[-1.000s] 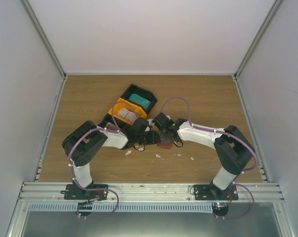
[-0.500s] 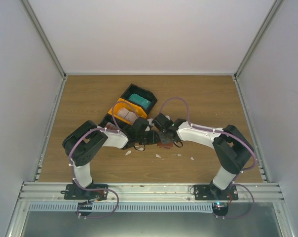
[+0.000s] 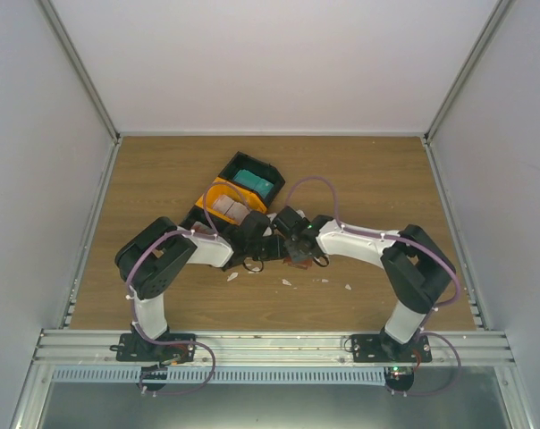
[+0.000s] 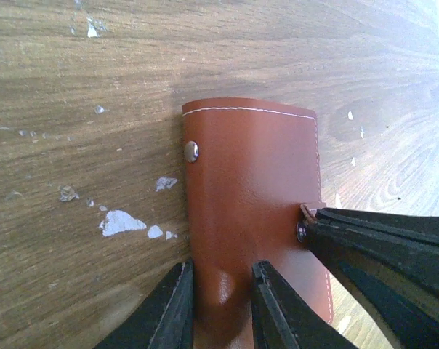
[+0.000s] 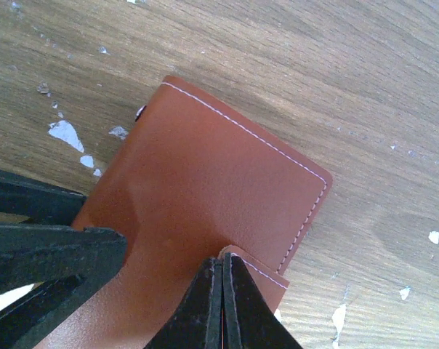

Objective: Put the credit cards into the card holder
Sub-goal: Close the card holder at the center of the board.

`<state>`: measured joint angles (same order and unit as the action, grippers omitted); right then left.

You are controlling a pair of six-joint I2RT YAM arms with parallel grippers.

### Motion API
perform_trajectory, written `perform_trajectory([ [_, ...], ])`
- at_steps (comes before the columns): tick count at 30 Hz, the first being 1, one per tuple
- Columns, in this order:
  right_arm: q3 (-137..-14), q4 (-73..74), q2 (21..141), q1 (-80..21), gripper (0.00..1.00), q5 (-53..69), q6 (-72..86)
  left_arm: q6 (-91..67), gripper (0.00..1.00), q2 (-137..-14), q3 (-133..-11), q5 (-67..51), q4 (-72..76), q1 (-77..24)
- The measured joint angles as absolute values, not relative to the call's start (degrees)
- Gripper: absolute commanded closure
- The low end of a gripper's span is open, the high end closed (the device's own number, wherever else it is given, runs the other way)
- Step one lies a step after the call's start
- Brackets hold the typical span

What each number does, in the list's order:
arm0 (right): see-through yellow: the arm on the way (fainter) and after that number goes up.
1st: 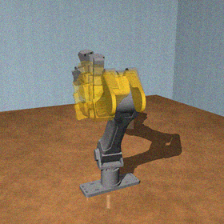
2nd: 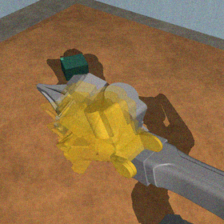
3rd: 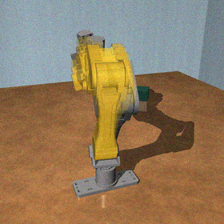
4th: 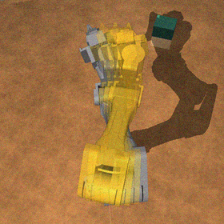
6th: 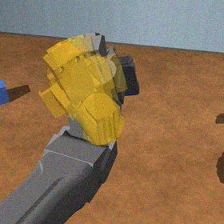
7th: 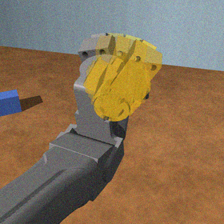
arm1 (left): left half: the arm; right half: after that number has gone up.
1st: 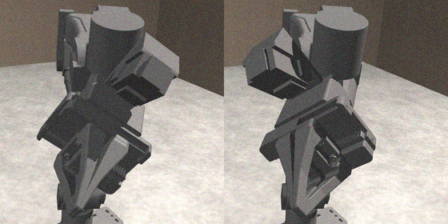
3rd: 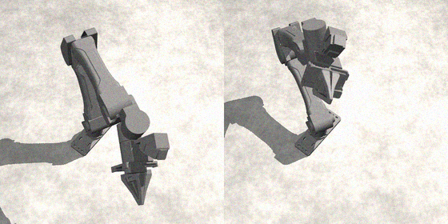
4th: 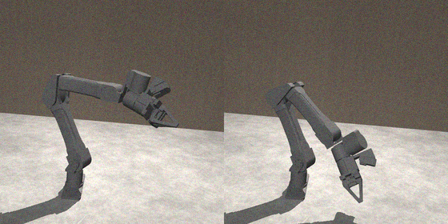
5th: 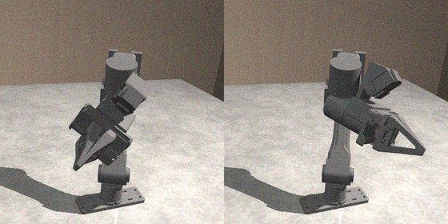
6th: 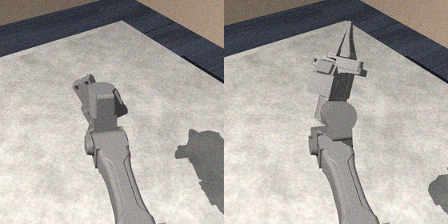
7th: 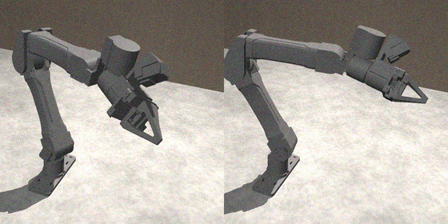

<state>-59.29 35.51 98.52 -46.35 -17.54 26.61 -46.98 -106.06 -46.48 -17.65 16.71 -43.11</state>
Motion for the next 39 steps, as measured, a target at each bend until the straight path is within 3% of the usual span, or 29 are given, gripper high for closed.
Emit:
perform_trajectory([
  [39,-63.3,36.8,104.3,-48.8,0.99,-22.9,29.2,-55.6,0.77,-104.1,-35.7,-23.3,30.9,-41.3],
])
